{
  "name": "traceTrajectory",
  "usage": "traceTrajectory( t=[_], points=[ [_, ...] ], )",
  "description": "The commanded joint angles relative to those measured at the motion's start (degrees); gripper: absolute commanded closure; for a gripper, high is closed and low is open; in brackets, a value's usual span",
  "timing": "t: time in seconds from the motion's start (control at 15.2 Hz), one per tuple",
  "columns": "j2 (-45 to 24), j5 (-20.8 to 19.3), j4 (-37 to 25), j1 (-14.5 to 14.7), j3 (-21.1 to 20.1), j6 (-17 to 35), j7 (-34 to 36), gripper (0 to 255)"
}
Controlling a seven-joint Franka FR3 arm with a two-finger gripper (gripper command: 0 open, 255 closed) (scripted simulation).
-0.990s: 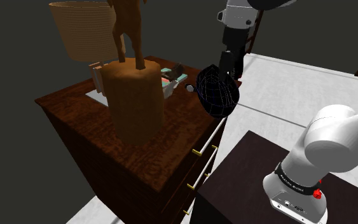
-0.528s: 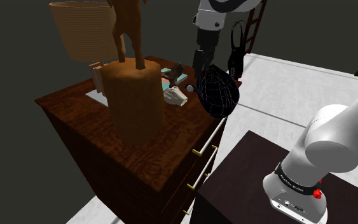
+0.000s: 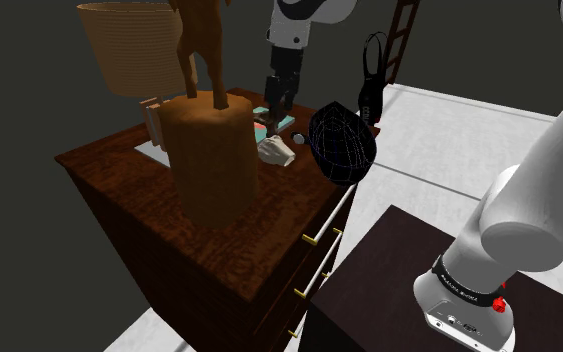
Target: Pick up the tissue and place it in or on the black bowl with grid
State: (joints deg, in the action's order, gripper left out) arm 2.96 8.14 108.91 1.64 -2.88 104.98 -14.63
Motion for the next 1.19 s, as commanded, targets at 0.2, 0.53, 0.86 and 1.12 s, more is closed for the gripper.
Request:
traceTrajectory(
  t=[0.2, 0.53, 0.86, 1.12],
  points=[
    [-4.01, 0.82, -1.91, 0.4, -0.38, 2.03, -0.25, 0],
    [-4.52, 0.98, 0.98, 0.63, -0.61, 5.46, -0.34, 0],
    [-4.52, 0.98, 0.98, 0.63, -0.61, 5.46, -0.34, 0],
    [-4.52, 0.98, 0.98, 0.63, -0.61, 5.45, -0.34, 255]
  ],
)
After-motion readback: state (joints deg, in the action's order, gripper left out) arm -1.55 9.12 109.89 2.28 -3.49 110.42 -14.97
